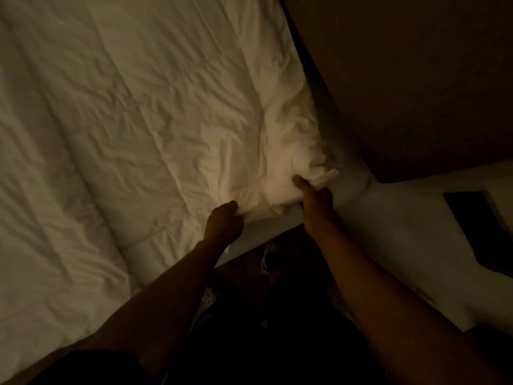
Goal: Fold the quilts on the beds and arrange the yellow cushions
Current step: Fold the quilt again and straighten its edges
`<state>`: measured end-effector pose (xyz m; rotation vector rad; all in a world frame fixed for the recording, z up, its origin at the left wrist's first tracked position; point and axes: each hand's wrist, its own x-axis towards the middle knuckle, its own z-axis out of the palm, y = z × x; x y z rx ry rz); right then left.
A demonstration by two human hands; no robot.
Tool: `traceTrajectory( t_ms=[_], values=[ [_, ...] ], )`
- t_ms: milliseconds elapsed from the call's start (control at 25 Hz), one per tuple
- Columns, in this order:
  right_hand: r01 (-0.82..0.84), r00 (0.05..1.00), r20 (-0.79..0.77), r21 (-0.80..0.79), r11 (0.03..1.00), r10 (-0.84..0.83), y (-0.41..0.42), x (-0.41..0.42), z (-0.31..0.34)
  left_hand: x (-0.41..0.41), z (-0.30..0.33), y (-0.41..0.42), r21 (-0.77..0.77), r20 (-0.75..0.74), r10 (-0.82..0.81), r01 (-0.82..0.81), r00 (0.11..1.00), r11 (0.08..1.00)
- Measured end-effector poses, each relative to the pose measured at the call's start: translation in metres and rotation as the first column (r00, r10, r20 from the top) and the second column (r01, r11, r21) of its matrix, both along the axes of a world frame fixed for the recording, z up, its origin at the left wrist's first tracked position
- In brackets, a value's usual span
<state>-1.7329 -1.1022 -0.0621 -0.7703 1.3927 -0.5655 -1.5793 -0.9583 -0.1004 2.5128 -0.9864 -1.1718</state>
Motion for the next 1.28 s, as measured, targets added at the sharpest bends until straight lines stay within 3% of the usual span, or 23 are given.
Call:
traceTrajectory(
  t_ms=[240, 360, 560, 640, 720, 840, 880, 920, 1000, 1080, 1160, 1280],
  values=[
    [-0.223, 0.971, 0.071, -0.077, 0.972, 0.228, 0.072, 0.060, 0.055, 0.043, 0.054, 0.066, -0.045, -0.006, 0.082, -0.082, 0.997, 0.996],
    [-0.273, 0.951, 0.129, -0.087, 0.958, 0.282, 0.111, 0.101, 0.089, 0.068, 0.076, 0.115, -0.089, -0.045, 0.196, -0.199, 0.980, 0.976],
    [-0.372, 0.921, 0.081, -0.109, 0.922, 0.381, 0.194, 0.172, 0.111, 0.122, 0.096, 0.205, -0.131, -0.041, 0.392, -0.394, 0.919, 0.910],
    [-0.399, 0.915, 0.017, -0.116, 0.910, 0.404, 0.218, 0.186, 0.118, 0.145, 0.094, 0.221, -0.066, -0.132, 0.483, -0.494, 0.865, 0.867],
    [-0.529, 0.848, -0.072, -0.121, 0.840, 0.525, 0.239, 0.201, 0.113, 0.176, 0.098, 0.223, -0.023, -0.225, 0.539, -0.557, 0.812, 0.830],
    [-0.704, 0.707, -0.267, -0.185, 0.686, 0.655, 0.258, 0.216, 0.103, 0.216, 0.133, 0.181, -0.042, -0.521, 0.657, -0.785, 0.545, 0.618],
    [-0.712, 0.698, -0.318, -0.211, 0.670, 0.642, 0.260, 0.223, 0.096, 0.230, 0.142, 0.157, -0.048, -0.553, 0.621, -0.765, 0.555, 0.642],
    [-0.778, 0.625, -0.426, -0.274, 0.565, 0.654, 0.260, 0.227, 0.091, 0.240, 0.147, 0.133, -0.056, -0.502, 0.567, -0.679, 0.653, 0.732],
    [-0.865, 0.500, -0.439, -0.207, 0.458, 0.746, 0.261, 0.238, 0.090, 0.247, 0.154, 0.098, -0.030, -0.319, 0.420, -0.452, 0.850, 0.892],
    [-0.877, 0.481, -0.393, -0.194, 0.440, 0.784, 0.260, 0.253, 0.078, 0.251, 0.140, 0.085, -0.011, -0.114, 0.260, -0.263, 0.959, 0.965],
    [-0.861, 0.508, -0.349, -0.174, 0.479, 0.787, 0.261, 0.264, 0.063, 0.263, 0.126, 0.087, -0.072, 0.008, 0.228, -0.226, 0.974, 0.971],
    [-0.844, 0.536, -0.337, -0.179, 0.506, 0.774, 0.264, 0.277, 0.063, 0.298, 0.112, 0.110, -0.127, -0.039, 0.357, -0.359, 0.933, 0.925]
  ],
)
